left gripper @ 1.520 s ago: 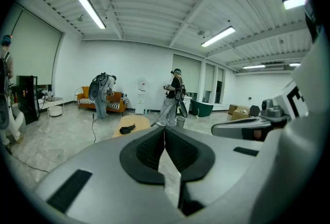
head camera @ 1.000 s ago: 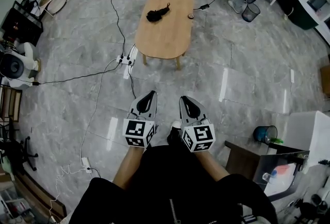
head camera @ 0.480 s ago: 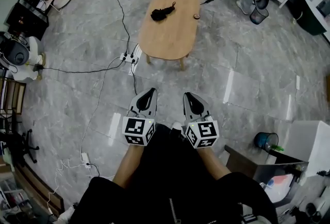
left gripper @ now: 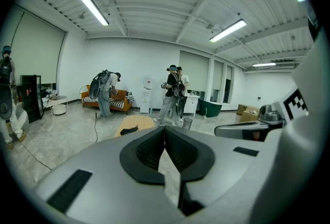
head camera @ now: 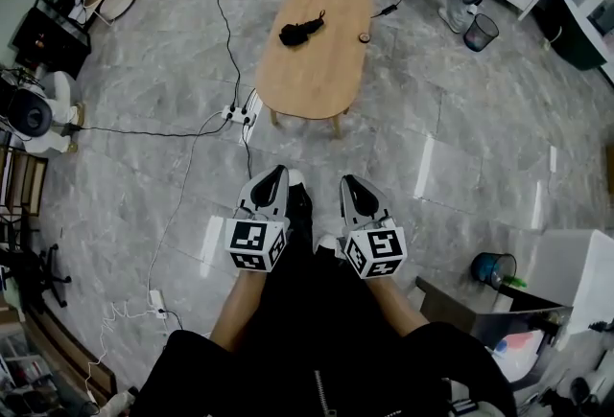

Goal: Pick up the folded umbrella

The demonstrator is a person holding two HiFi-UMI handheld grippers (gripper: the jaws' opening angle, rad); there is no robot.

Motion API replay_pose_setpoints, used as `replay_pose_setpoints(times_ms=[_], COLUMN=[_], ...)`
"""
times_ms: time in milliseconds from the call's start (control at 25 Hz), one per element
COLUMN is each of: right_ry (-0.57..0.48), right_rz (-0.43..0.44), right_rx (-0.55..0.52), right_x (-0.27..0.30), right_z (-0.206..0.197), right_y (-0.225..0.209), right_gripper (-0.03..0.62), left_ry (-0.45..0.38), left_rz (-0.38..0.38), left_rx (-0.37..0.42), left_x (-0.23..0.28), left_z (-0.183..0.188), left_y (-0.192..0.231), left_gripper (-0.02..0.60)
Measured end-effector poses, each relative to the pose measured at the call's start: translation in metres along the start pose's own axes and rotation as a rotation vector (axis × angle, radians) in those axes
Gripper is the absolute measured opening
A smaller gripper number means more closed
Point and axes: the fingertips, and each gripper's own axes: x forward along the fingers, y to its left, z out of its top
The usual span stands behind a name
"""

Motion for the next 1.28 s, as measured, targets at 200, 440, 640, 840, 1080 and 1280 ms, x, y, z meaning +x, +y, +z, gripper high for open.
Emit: replay_pose_setpoints(times_ms=[200,440,640,840,1080,1280], right_ry=[-0.010,0.005,0.031,0.038,0.052,0.068], right_rz=[0.007,0.005,-0.006,-0.020,-0.038,-0.044], right_rx=[-0.009,-0.037,-0.040,-0.045,-0.036,-0.028], right_x=[0.011,0.033,0.057,0.091,0.142,0.191], right_z=[0.004,0.009,0.010,0.023,0.039,0.054], right_y=[-0.001,-0.003,-0.014,-0.024,-0.039,-0.047], right_gripper=[0.029,0.029,0.028,0.028,0.029,0.028], left_ry=[-0.005,0.000,-0.002,-0.010,-0.025,-0.030], left_rz=[-0.011,-0.023,-0.030,-0.025,-0.035,-0.046], left_rx=[0.002,-0.005,-0.012,-0.020,-0.009,0.001], left_x=[0.010,0.031,0.057,0.089,0.137,0.176], left_z=[0.001,0.003,0.011,0.023,0.046,0.064], left_y=[0.003,0.018,0.034,0.059,0.087,0.119], left_gripper=[0.015,0.015,0.015,0.015,0.015,0.015])
